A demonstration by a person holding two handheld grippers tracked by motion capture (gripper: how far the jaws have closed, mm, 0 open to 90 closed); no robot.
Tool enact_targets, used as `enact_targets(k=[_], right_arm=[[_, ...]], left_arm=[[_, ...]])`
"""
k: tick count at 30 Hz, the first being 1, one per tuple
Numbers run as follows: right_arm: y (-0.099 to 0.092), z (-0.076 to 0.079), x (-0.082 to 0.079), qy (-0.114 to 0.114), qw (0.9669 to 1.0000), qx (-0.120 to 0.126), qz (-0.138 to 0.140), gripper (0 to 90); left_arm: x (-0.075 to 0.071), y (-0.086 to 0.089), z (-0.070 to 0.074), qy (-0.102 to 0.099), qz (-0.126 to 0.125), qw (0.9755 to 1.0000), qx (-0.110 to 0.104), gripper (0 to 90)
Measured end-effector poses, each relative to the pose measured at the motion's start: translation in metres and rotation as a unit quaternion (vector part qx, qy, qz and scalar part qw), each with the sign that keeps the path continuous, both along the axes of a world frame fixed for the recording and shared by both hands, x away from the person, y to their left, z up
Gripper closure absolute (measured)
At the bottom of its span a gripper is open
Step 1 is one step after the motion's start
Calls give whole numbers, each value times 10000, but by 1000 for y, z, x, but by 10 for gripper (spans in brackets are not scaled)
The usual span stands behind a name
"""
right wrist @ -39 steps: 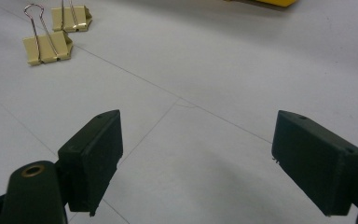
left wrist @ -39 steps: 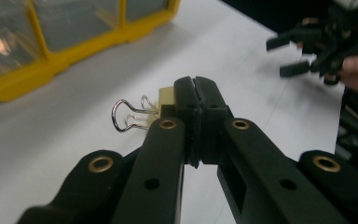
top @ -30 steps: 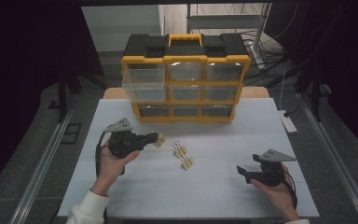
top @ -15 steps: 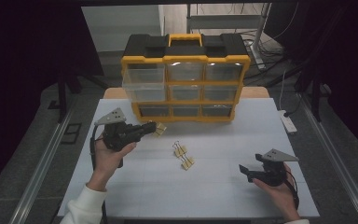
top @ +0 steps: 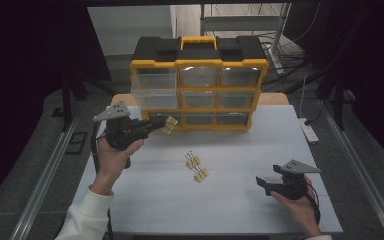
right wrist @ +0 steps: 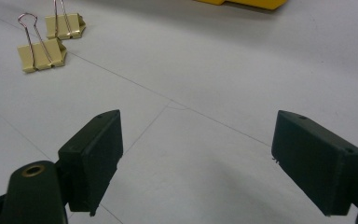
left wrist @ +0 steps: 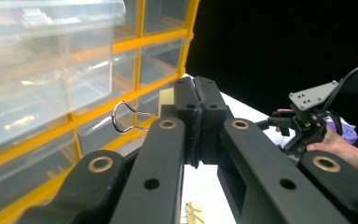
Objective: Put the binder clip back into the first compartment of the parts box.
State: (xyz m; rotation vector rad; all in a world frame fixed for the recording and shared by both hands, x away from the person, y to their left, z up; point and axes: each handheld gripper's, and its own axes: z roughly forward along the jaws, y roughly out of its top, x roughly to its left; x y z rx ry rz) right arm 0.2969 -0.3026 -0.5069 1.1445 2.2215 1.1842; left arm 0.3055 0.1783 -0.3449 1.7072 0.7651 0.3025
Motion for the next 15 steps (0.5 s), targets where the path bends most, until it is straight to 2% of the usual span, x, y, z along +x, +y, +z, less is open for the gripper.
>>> enact_targets(k=[15], right_arm=[[0,0,0,10,10000,-23,9,169]], left_arm=[[6,10,19,-143,61,9994,-320,893]])
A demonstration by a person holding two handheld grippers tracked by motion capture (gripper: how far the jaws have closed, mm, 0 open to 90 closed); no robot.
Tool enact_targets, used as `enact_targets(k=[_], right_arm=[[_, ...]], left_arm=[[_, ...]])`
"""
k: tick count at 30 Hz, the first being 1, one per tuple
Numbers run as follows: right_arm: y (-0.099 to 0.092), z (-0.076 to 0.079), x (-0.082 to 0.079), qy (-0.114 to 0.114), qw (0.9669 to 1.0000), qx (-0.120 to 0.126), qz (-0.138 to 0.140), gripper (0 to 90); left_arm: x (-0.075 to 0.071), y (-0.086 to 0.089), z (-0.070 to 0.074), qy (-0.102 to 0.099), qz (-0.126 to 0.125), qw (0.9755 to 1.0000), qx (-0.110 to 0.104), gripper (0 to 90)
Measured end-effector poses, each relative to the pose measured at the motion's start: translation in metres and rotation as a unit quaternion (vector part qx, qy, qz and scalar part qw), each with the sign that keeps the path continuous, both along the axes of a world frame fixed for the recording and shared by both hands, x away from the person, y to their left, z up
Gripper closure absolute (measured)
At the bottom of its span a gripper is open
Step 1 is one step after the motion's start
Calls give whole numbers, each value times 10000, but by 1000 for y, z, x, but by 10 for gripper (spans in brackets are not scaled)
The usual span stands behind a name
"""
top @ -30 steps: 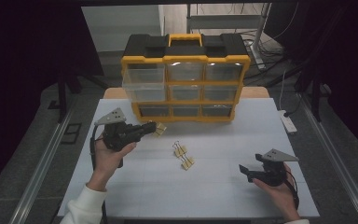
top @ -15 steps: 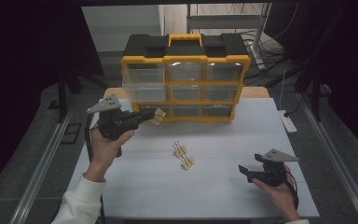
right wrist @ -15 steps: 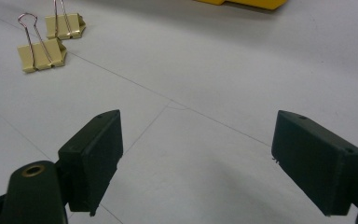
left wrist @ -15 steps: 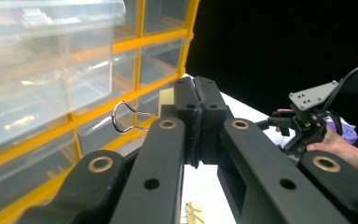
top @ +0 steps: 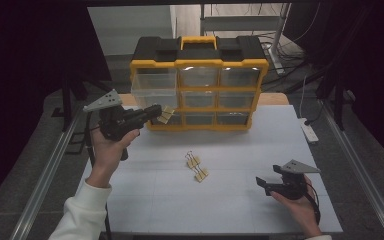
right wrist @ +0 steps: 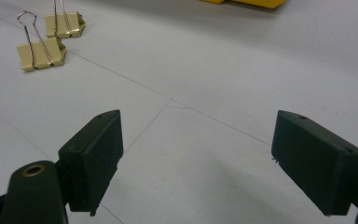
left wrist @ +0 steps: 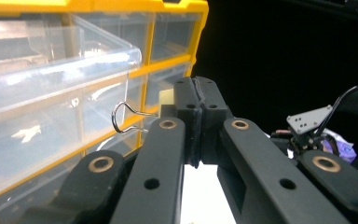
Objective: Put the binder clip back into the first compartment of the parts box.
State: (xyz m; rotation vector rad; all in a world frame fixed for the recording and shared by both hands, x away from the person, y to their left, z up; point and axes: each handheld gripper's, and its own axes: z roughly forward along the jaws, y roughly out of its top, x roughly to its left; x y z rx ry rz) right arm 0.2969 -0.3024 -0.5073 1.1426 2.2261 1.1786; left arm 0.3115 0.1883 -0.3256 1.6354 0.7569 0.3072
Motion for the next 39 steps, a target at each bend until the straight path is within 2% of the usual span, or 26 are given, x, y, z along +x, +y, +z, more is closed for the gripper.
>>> enact_targets(k=[2,5,13,17,21,27,34,39], right_arm=[[0,0,0,4,10000,-3,10,169],[0,0,0,9,10000,-6,9,169],[3,0,-1,5,10000,-16,36,169],[2,0,-1,25,10000,-16,22,170],[1,0,0,20,10000,-7,0,169],[2,0,-1,16,10000,-17,32,169],[1,0,0,20,10000,-7,4,170],[1,0,0,13,10000,-37,-11,170]], left_arm=[[1,2,5,-117,26,9999,-59,893],[2,3,9,-181,75,9998,-81,893],[9,4,18,-231,161,9996,-44,893],[11,4,28,-358,187,9992,-27,892],[14,3,34,-394,231,9990,2,892],[23,6,41,-385,329,9987,-64,893],[41,11,48,-301,689,9972,14,893],[50,13,46,-231,807,9965,42,893]])
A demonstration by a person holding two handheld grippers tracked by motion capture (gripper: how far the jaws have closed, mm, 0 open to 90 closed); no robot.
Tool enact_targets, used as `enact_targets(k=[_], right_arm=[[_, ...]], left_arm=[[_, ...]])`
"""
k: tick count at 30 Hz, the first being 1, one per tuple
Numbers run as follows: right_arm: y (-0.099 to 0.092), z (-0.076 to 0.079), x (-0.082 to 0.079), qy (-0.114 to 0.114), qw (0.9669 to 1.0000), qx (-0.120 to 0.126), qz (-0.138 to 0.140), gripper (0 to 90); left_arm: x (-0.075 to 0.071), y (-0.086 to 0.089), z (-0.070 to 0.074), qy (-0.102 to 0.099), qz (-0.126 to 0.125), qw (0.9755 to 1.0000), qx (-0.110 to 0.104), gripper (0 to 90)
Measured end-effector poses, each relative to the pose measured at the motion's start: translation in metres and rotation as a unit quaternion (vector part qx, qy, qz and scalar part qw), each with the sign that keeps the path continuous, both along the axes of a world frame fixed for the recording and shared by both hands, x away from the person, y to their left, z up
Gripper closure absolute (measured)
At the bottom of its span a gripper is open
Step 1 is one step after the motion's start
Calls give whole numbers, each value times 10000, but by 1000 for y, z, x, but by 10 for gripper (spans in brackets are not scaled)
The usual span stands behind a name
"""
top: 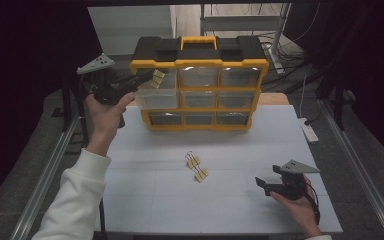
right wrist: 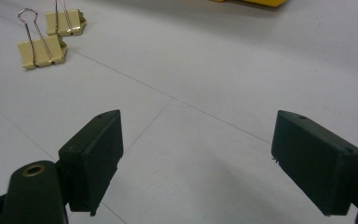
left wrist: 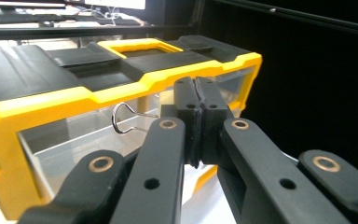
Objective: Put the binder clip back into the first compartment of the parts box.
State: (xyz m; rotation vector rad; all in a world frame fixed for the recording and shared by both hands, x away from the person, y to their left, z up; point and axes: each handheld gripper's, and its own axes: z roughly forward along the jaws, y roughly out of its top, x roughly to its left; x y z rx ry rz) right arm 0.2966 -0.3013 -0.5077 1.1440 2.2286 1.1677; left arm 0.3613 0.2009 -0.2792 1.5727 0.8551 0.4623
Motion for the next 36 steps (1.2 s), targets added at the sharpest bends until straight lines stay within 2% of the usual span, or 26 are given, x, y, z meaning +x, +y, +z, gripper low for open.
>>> enact_targets(k=[12,15,18,22,26,29,34,36], right_arm=[[0,0,0,17,10000,7,18,169],[0,-1,0,20,10000,21,38,169],[0,-1,0,27,10000,21,46,169],[0,-1,0,28,10000,16,46,169],[0,-1,0,31,10000,14,43,169],[0,-1,0,34,10000,17,52,168],[0,-1,0,34,10000,9,43,168],[0,-1,0,37,10000,9,42,168]], left_arm=[[13,4,-3,129,143,9998,-36,890],[15,2,-4,125,183,9998,25,873],[15,0,-5,136,116,9998,35,621],[7,-3,-3,3,21,9999,128,371],[-5,-6,-2,-121,-269,9995,143,321],[-12,-7,-3,-137,-373,9990,197,313],[-28,-6,-10,-42,-768,9970,77,313],[-34,-5,-13,-31,-821,9966,83,312]])
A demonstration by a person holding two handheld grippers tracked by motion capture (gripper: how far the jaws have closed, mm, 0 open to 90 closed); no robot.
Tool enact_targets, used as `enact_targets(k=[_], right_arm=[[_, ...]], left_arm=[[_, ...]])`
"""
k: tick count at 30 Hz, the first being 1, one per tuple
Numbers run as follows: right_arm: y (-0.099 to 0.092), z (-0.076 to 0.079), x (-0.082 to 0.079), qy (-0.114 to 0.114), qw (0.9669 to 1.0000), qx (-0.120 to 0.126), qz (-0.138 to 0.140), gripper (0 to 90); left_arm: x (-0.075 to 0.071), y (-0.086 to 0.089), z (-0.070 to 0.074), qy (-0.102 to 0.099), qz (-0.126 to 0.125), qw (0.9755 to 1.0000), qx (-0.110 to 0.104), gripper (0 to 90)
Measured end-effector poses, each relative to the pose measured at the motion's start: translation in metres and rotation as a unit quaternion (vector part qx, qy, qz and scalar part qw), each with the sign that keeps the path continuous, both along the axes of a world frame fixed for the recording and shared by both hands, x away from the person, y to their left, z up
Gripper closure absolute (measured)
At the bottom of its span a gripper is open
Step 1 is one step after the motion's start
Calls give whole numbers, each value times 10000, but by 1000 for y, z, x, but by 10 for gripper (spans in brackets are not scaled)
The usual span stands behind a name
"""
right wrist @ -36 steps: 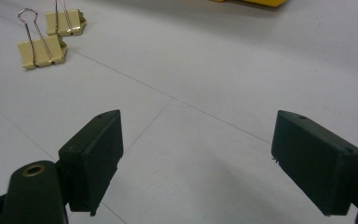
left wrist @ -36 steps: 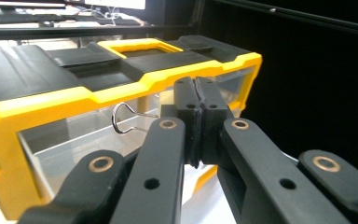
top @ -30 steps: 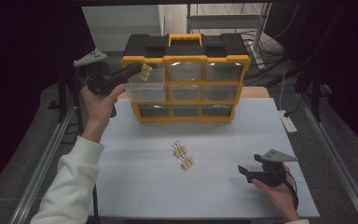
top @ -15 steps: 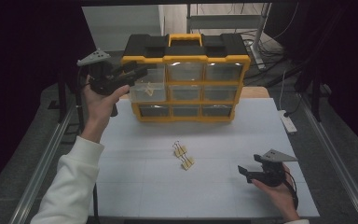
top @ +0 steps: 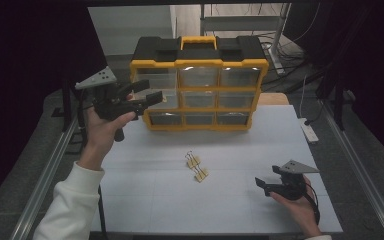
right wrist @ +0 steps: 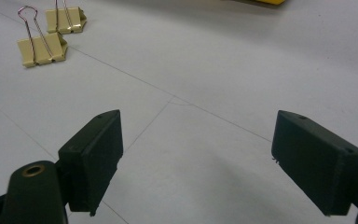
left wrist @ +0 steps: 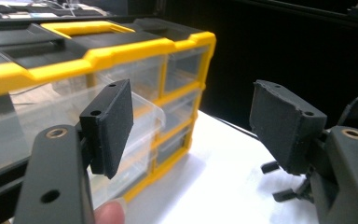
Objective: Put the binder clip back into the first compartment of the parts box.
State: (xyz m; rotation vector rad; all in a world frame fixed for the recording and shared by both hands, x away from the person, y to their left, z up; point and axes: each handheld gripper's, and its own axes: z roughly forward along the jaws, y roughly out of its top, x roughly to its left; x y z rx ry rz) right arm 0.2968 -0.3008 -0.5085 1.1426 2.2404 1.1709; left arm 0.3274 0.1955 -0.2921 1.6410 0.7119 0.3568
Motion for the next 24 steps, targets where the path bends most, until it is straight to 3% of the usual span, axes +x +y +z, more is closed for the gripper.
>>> enact_targets(k=[6,15,21,24], right_arm=[[0,0,0,-6,10000,-10,-2,168],[0,0,0,-3,10000,-1,5,168],[0,0,0,2,10000,-13,9,168],[1,0,0,8,10000,-23,15,168]], left_arm=[[-13,-2,-14,60,-144,9999,36,312],[-25,-12,-42,235,-240,9989,327,308],[-29,-21,-61,396,-330,9973,532,304],[-28,-24,-70,520,-394,9965,530,303]])
